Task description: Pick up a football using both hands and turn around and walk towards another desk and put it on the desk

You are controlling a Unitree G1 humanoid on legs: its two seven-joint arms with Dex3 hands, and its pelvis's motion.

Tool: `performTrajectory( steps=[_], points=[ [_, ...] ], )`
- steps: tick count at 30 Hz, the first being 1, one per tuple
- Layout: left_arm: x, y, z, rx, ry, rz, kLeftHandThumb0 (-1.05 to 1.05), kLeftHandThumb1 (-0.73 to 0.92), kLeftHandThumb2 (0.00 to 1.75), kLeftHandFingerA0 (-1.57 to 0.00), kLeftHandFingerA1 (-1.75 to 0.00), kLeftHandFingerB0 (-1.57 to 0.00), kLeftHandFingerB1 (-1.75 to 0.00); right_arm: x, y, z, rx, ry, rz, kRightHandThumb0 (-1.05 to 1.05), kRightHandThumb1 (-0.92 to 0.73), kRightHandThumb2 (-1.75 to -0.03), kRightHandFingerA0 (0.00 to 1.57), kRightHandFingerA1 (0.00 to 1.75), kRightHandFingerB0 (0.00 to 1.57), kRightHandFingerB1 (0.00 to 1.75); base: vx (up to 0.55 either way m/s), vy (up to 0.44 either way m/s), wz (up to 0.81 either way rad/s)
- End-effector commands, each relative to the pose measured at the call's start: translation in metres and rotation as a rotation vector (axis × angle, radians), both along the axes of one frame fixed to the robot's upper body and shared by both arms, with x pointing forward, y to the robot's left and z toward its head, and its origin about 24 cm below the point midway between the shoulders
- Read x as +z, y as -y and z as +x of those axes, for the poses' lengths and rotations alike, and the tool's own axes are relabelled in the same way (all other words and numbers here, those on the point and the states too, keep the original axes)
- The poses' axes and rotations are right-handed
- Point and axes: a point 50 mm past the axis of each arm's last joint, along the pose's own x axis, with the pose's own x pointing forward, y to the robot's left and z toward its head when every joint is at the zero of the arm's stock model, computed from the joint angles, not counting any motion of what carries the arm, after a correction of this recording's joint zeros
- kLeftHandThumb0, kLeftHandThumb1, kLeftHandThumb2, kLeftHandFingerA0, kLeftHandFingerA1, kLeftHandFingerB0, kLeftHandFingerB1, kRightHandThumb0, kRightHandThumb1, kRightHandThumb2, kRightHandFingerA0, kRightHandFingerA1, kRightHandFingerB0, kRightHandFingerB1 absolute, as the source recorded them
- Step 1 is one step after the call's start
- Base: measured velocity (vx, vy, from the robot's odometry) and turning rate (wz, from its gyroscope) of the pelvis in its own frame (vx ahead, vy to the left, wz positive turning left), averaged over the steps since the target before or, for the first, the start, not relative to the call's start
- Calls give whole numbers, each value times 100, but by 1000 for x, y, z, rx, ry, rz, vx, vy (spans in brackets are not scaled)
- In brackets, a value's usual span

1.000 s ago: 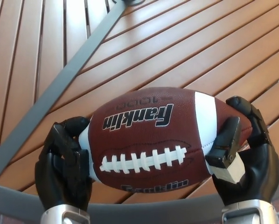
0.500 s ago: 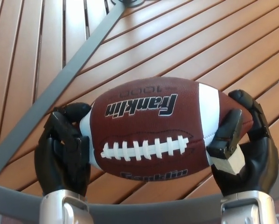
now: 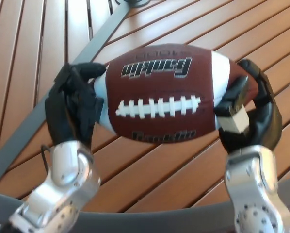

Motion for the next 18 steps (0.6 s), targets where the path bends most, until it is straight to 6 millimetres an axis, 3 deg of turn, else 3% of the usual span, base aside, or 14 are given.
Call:
performTrajectory(
  steps=[1,2,3,4,5,8,9,12,13,15,16,18],
  points=[
    [-23,41,46,-430,-295,826,-35,73,61,-60,-106,-60,-73,1,-53,57,403,-149,-85,-12,-54,-141,105,175,98,155,0,0,0],
    [-25,41,47,-478,-357,897,-42,75,63,-58,-91,-54,-67,-2,-51,59,396,-166,-103,-14,-52,-142,104,175,99,154,0,0,0],
    [-29,40,46,-492,-383,895,-38,72,61,-64,-114,-59,-68,-6,-48,61,384,-188,-133,-13,-52,-141,102,175,97,155,0,0,0],
    [-31,39,46,-487,-382,872,-38,72,61,-64,-114,-59,-68,-9,-46,62,378,-199,-149,-13,-52,-141,102,175,97,155,0,0,0],
    [-39,36,45,-491,-375,869,-40,70,59,-41,-89,-44,-57,-15,-41,64,359,-224,-189,-11,-56,-134,100,174,93,155,0,0,0],
    [-49,27,45,-496,-424,942,-38,76,63,-41,-84,-44,-48,-21,-29,68,331,-235,-267,-11,-56,-137,102,175,93,156,0,0,0],
    [-60,19,42,-527,-431,1124,-18,75,78,-74,-99,-76,-83,-31,-15,67,278,-290,-417,-10,-42,-142,94,169,87,155,0,0,0],
    [-74,6,38,-555,-487,1232,-16,68,74,-70,-93,-78,-79,-46,2,65,236,-351,-559,-8,-37,-144,90,167,86,153,0,0,0],
    [-78,3,36,-563,-480,1233,-15,61,88,-78,-135,-86,-108,-51,6,64,226,-377,-595,-8,-39,-140,93,164,89,144,0,0,0],
    [-79,2,35,-568,-480,1236,-15,61,88,-78,-135,-86,-108,-53,7,64,221,-388,-612,-8,-39,-140,93,164,89,144,0,0,0],
    [-88,-5,29,-581,-485,1239,-17,55,89,-79,-135,-92,-113,-67,19,59,201,-457,-653,-10,-55,-114,97,162,92,111,0,0,0],
    [-91,-8,27,-589,-488,1242,-17,55,89,-79,-135,-92,-113,-73,24,57,193,-487,-672,-10,-55,-114,97,162,92,111,0,0,0]
  ],
)
